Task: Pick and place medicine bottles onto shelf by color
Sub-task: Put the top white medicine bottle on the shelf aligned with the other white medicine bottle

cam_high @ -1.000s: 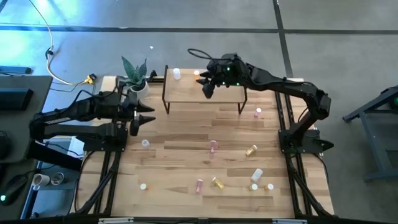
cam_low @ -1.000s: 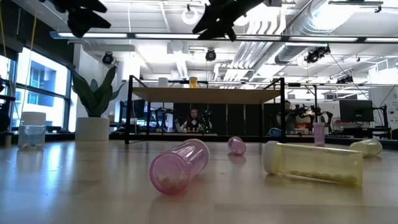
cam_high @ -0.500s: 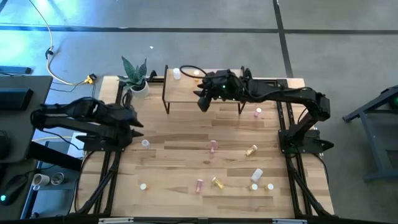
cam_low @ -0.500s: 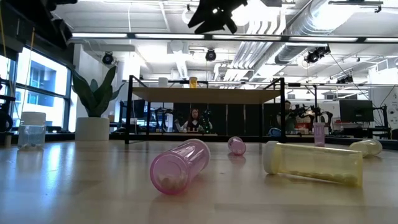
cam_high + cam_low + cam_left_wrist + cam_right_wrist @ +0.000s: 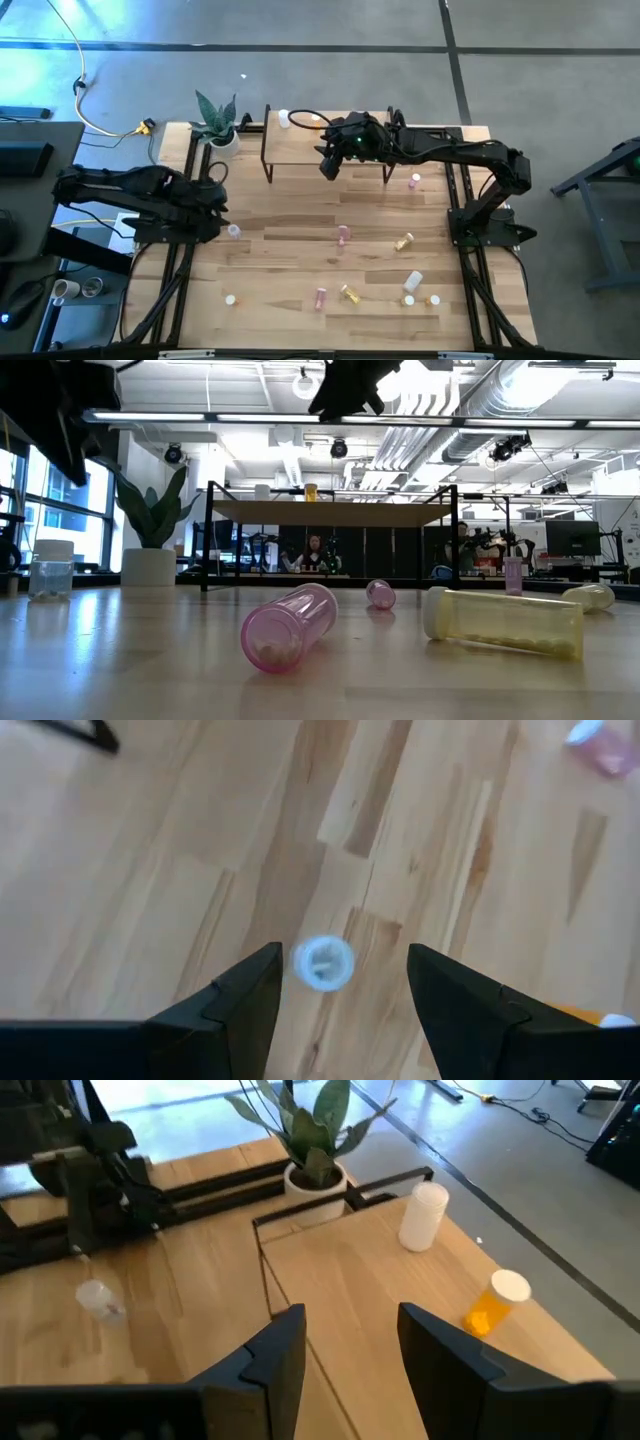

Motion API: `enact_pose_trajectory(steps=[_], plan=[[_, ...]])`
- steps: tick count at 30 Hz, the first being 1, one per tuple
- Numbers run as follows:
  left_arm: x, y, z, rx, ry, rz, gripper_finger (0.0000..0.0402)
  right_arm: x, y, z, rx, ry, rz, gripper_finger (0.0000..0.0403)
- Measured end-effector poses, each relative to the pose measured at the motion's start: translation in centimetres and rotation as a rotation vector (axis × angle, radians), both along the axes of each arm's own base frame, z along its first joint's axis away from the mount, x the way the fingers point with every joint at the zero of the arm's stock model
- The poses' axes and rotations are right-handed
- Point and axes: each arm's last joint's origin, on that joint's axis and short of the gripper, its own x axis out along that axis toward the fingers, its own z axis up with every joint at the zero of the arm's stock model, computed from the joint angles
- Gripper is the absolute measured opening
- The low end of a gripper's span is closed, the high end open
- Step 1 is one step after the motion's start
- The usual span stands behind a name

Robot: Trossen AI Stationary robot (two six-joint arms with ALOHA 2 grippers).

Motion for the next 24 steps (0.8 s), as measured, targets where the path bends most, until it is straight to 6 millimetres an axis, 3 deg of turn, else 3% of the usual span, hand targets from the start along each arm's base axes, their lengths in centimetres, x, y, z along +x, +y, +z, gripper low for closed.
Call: enact_pose_trajectory(steps=[7,24], plan=[[0.3,-0.2,-2.4,-0.083,0.106,0.039,0.0234,-0.5,-1.3,-0.3,-0.009,0.047,-0.025,0.0151],[2.6,-0.1,-4.2,-0.067,0.248,0.02,0.0232,-1.1,-3.1,-0.5,-0.016,0.07,-0.066,0.0151]])
